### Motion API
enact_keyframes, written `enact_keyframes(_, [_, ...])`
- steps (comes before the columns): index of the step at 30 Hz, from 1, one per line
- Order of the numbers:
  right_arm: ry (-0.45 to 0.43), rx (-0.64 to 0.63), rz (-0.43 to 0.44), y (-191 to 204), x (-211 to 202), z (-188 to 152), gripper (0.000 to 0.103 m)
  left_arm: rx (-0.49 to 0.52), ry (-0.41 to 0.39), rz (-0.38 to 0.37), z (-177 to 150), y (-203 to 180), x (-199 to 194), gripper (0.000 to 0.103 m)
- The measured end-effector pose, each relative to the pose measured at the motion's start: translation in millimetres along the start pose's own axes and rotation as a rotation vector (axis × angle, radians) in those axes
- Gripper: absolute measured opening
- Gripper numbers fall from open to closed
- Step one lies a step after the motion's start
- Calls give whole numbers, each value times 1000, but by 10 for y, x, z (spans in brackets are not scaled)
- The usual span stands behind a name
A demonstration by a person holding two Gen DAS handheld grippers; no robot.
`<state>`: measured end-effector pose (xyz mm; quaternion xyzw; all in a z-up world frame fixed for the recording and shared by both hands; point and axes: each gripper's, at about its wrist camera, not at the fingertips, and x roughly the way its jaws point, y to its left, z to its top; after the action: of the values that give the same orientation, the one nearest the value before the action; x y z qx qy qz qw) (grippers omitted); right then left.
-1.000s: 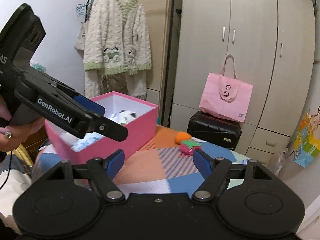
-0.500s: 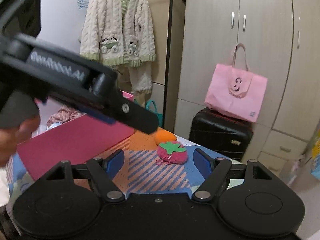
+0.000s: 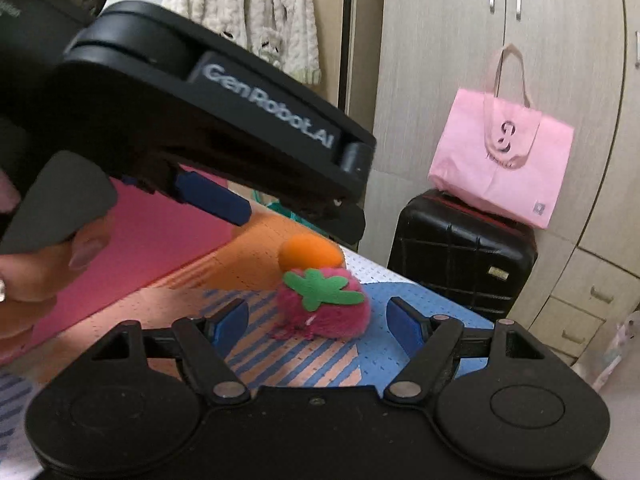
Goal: Organize soft objects
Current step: 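Close the left gripper on the orange sponge while the right gripper grasps the strawberry puff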
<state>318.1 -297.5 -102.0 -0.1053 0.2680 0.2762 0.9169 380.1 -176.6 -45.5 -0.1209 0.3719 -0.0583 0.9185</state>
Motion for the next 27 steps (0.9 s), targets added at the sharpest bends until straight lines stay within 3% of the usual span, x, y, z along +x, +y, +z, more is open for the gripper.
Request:
enact_keyframes(3, [12, 15, 13, -54, 118, -25, 80, -23, -26, 68, -7, 52, 119, 80])
enact_keyframes(11, [27, 14, 34, -124, 288, -87, 80, -95, -51, 145, -93, 112, 360, 77])
enact_keyframes(13, [24, 0, 21, -113, 305, -83, 80, -143, -21, 122, -101, 170, 455, 70])
enact_keyframes(15, [21, -7, 13, -106, 313, -76, 80, -229, 27, 54, -103, 288, 572, 57])
enact_keyframes(18, [19, -10, 16, -84, 317, -69, 79, -245, -28, 22, -143, 312, 548, 48])
enact_keyframes(20, [28, -25, 15, -58, 344, -70, 74, -246, -43, 25, -182, 287, 536, 46])
enact_keyframes(22, [19, -27, 9, -27, 317, -71, 58, -234, -56, 28, -218, 255, 518, 46])
enact_keyframes(27, [46, 3, -3, -9, 240, -90, 45, -212, -67, 46, -292, 215, 430, 45])
